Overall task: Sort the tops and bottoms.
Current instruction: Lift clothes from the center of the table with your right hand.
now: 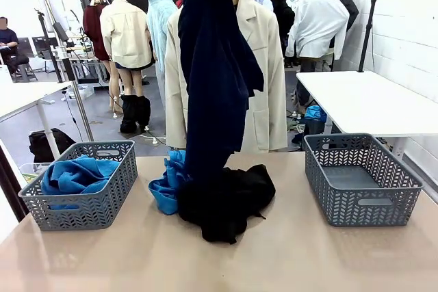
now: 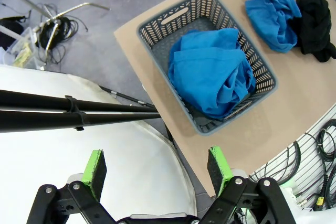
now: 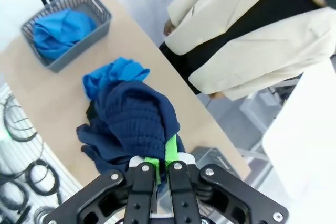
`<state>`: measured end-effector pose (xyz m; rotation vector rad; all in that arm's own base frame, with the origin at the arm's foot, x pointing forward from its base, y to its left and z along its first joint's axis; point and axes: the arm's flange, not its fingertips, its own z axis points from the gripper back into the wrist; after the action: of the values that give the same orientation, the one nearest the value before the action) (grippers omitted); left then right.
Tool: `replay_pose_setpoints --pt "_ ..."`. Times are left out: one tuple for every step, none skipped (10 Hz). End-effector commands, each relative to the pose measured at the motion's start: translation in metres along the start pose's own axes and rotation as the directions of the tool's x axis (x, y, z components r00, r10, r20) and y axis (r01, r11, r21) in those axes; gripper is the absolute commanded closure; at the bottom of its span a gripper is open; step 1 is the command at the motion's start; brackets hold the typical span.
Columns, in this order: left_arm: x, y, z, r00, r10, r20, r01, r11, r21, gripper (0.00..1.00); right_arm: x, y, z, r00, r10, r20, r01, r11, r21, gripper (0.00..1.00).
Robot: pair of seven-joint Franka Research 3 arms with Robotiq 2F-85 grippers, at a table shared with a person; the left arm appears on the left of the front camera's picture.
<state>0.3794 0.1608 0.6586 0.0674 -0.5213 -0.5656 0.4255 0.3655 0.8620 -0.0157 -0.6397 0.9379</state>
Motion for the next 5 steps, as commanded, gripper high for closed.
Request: replay_pose_setpoints --pt "-0.0009 -0.0002 0.0008 1.000 0.004 -0.018 -0.004 1.000 0.005 0.00 -0.0020 -0.0028 -0.0022 1.000 -0.008 -0.004 0.008 1.000 0.014 1.00" --pt "-0.0009 -0.0002 0.0008 1.000 0.004 -0.018 -0.004 1.000 0.005 0.00 -0.0020 -0.0028 -0.0022 1.000 -0.008 -0.004 0.008 1.000 0.014 1.00" --pt "-0.0009 -0.0002 0.0008 1.000 0.004 -0.018 -0.004 1.000 0.005 0.00 -0.0020 -0.0028 -0.0022 1.000 -0.008 -0.004 0.008 1.000 0.014 1.00" --pt "-0.0009 -0.0002 0.0008 1.000 0.004 -0.018 -0.004 1.000 0.005 0.00 -0.0020 -0.0028 -0.0022 1.000 -0.008 -0.004 0.008 1.000 0.014 1.00" --pt "-0.0009 -0.0002 0.0008 1.000 0.004 -0.018 -0.004 1.000 0.005 0.00 -0.0020 -0.0028 -0.0022 1.000 -0.008 -0.004 0.008 1.000 0.014 1.00"
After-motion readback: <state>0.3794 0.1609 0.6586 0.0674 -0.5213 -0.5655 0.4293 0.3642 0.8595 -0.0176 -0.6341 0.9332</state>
